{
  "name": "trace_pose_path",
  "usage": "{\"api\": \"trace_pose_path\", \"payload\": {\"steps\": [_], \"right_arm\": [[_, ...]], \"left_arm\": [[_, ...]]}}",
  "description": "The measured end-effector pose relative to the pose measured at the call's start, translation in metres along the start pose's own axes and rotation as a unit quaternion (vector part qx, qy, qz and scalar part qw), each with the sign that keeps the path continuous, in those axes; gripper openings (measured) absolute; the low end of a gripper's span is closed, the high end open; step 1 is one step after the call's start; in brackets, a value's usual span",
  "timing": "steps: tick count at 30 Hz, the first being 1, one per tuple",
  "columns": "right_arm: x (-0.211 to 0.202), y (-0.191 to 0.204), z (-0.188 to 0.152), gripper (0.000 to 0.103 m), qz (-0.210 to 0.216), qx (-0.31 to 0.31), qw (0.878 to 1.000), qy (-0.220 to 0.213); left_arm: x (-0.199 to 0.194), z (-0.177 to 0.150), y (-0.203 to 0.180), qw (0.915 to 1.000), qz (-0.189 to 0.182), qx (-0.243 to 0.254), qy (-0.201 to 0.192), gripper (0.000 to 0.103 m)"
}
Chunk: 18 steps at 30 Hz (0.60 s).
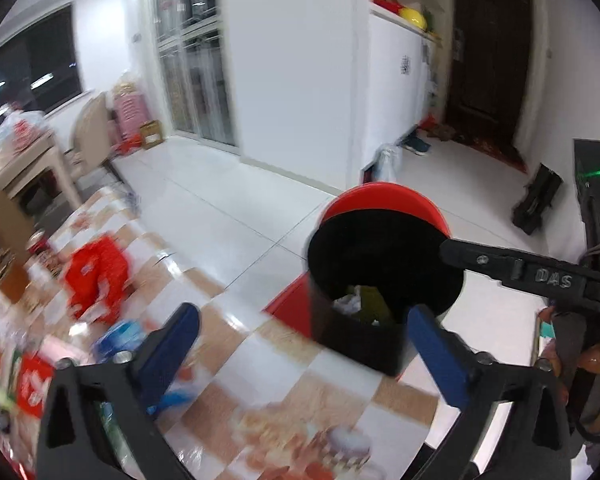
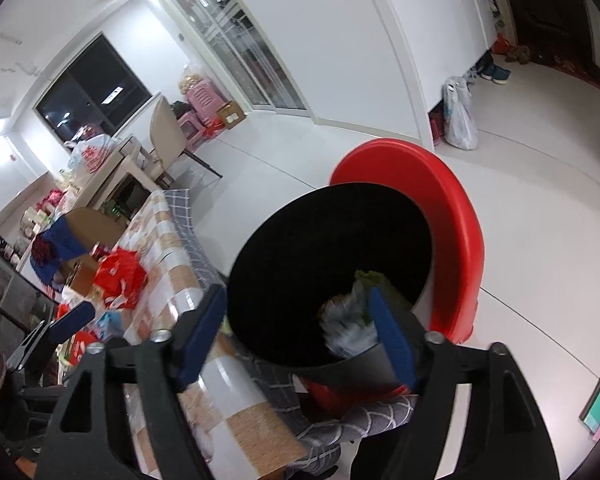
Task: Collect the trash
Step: 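Carry both items over the bin and open both tools to release them, then grasp the green can with the left tool while the right tool grasps the blue bag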
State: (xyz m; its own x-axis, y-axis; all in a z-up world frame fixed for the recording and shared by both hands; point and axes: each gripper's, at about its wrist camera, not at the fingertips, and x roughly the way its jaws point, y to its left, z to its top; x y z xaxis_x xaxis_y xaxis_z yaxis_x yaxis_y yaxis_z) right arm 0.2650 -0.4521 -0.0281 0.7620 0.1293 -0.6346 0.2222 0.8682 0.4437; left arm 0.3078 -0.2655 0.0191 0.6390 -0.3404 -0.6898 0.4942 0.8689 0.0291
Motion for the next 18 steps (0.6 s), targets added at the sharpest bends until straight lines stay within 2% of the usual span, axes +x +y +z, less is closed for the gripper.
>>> {"api": "trace_pose_path", "payload": {"steps": [2,5,11,18], "right_arm": [[-0.008,0.008,-0.006,0.103,-0.005,-0.001,1.000,-0.008],[-0.013,0.020,-0.014,0.103,-0.002,-0.001,1.000,-0.008],[-0.016,0.061,-0.037,0.103,0.019,-0.032,0.999,0.025],[-0.010,0.117,-0.067,0.103,0.031,-0.085,0.994,0.058]], "left_arm": [[-0.015,-0.014,0.015,0.9999,0.008,-0.012,0.002,0.103],[-0.033,-0.034,0.037,0.9993,0.020,-0.030,0.001,0.103],[-0.065,-0.080,0.103,0.9948,0.060,-0.082,0.011,0.103],[-0.088,-0.131,0.182,0.9801,0.088,-0.176,0.027,0.103]]}}
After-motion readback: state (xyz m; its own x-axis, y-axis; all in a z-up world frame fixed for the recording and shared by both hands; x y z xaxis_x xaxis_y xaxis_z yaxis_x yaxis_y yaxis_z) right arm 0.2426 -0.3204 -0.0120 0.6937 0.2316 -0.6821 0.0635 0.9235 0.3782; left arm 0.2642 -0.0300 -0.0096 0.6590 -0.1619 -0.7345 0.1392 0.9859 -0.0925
